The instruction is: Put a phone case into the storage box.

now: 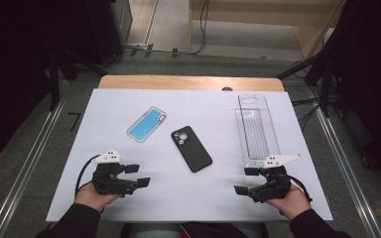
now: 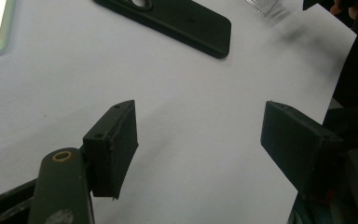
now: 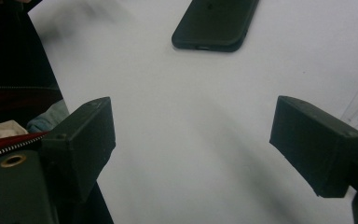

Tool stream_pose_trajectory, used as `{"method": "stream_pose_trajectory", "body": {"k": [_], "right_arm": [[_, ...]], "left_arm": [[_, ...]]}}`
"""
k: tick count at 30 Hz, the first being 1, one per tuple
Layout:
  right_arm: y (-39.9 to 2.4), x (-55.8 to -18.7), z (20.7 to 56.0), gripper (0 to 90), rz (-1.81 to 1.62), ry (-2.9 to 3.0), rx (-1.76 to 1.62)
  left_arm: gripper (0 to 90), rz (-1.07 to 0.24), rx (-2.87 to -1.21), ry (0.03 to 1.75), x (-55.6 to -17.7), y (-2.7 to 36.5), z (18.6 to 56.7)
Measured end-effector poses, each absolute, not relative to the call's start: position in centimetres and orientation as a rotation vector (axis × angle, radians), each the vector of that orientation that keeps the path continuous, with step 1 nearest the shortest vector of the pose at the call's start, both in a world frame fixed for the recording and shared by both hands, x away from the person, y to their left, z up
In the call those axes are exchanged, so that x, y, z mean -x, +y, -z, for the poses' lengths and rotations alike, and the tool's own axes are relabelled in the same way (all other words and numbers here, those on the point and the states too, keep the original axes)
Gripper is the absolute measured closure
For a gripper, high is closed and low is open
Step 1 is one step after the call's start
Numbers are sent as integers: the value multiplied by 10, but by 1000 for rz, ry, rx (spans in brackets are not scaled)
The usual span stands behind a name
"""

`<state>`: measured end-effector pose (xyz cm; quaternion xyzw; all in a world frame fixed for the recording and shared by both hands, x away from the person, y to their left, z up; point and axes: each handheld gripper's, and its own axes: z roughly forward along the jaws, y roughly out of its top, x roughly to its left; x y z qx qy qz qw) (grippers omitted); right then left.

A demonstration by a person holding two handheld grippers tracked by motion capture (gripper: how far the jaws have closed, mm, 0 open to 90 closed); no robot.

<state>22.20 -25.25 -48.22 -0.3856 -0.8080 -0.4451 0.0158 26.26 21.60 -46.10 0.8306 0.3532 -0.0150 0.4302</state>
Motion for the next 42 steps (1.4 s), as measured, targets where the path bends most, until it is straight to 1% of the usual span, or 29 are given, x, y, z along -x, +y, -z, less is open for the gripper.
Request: {"method": "stream_pose_trajectory", "body": {"k": [11,42], "right_arm": [[-253,-226,484,122,1380,-2491,1196],[-255,-221,481,122,1400,-2508,1221]], "left_arm": [[276,47,-2066,898,-269,218,463],[274,31,-2056,895,-266,220,461]]}}
